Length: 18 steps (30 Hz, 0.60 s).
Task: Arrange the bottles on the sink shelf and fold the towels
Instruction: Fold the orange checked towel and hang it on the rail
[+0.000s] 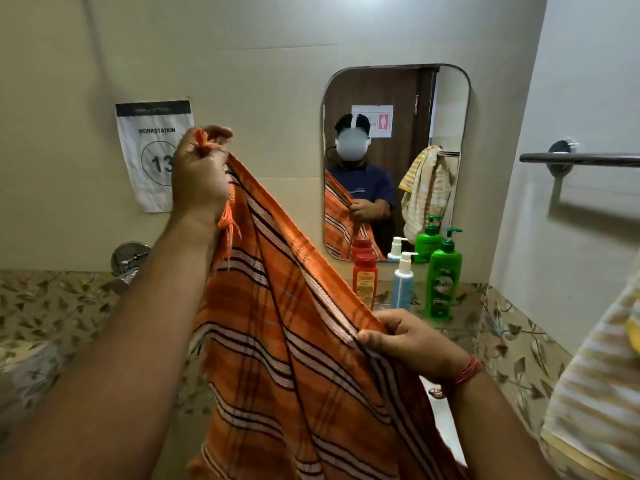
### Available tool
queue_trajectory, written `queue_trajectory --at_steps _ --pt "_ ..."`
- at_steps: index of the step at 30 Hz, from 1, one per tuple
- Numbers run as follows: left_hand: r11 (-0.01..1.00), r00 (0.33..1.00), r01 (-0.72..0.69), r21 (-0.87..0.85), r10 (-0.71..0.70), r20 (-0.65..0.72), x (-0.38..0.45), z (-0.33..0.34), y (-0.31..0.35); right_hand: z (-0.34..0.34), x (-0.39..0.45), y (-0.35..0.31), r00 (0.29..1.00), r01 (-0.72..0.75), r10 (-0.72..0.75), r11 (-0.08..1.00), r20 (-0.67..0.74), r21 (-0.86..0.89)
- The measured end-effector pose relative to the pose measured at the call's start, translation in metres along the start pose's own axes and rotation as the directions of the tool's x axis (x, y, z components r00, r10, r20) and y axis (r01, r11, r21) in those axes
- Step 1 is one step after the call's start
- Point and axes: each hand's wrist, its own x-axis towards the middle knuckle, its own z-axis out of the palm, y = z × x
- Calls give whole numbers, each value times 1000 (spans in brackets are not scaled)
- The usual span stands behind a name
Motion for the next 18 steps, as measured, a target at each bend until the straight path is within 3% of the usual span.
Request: queue_trajectory --at_steps 3,5,7,11,16,18 --pt "999 996 10 51 -5 -94 5 -3 6 9 -5 15 996 -79 81 996 -31 51" --pt "985 997 -35 171 23 72 -3 -3 7 11 -3 14 992 -83 91 992 -88 90" --pt "962 945 -89 258 0 327 -20 3 7 13 3 5 990 -56 65 996 -129 73" --pt "941 771 -124 314 -108 628 -61 18 8 19 21 -22 986 -21 0 992 -165 -127" --pt "946 385 -89 313 -258 886 -91 27 -2 20 34 -36 966 -3 -68 961 -249 -275" --pt "944 297 -60 324 -293 909 -101 32 -8 21 37 -39 959 41 -114 962 -258 -270"
